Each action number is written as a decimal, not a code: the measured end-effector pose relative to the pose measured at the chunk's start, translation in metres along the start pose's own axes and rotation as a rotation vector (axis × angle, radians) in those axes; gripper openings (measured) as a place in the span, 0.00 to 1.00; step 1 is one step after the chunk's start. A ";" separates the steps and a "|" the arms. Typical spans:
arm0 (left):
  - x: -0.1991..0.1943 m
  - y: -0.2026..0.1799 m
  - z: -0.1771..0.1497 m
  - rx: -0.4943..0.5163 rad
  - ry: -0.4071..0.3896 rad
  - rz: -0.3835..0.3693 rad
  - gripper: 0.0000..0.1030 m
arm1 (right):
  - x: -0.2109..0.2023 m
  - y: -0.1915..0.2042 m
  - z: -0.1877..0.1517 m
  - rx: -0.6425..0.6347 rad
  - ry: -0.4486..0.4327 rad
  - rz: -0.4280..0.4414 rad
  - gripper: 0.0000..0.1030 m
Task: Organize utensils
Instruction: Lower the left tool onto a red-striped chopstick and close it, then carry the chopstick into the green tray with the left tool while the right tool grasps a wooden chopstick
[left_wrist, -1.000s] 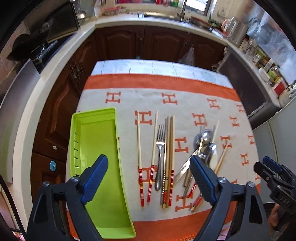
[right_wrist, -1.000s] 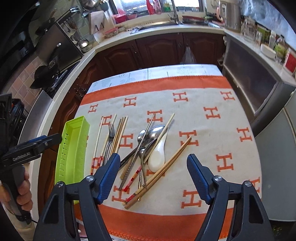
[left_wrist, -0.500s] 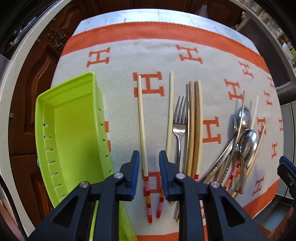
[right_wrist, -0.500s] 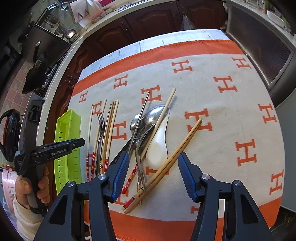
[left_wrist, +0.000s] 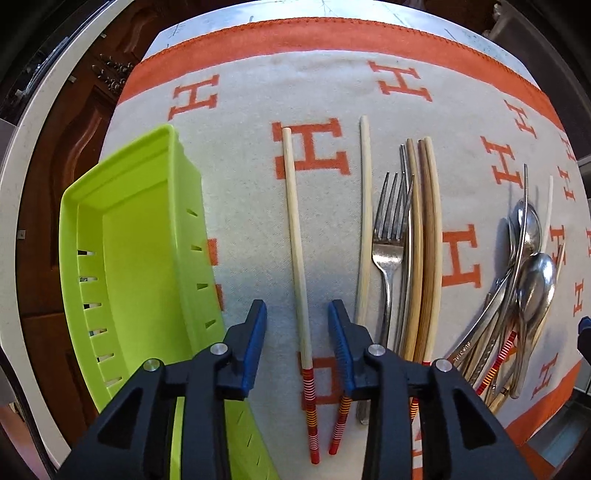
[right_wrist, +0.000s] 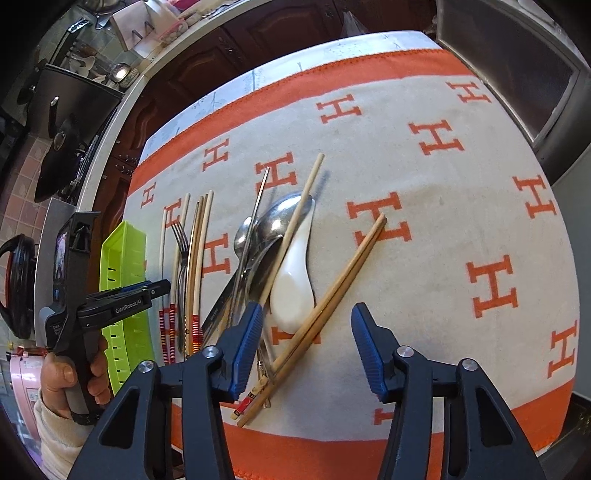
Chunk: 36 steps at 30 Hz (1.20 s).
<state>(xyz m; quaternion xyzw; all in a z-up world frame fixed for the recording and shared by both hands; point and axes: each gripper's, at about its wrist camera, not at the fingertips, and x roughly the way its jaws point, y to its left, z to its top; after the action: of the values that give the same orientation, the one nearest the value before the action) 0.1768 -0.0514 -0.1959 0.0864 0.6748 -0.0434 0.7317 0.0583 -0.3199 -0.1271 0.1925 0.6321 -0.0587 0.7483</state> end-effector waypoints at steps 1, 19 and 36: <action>0.000 0.000 0.000 0.000 -0.004 -0.002 0.32 | 0.002 -0.004 0.000 0.011 0.008 0.001 0.46; -0.036 -0.006 -0.038 -0.053 -0.086 -0.183 0.03 | 0.058 -0.024 -0.015 0.185 0.124 0.129 0.21; -0.141 0.079 -0.083 -0.118 -0.266 -0.194 0.03 | 0.071 0.015 -0.009 0.175 0.075 0.059 0.10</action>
<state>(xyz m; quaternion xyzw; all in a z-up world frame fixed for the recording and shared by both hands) 0.0975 0.0339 -0.0564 -0.0289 0.5788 -0.0853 0.8105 0.0687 -0.2916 -0.1935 0.2777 0.6461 -0.0845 0.7059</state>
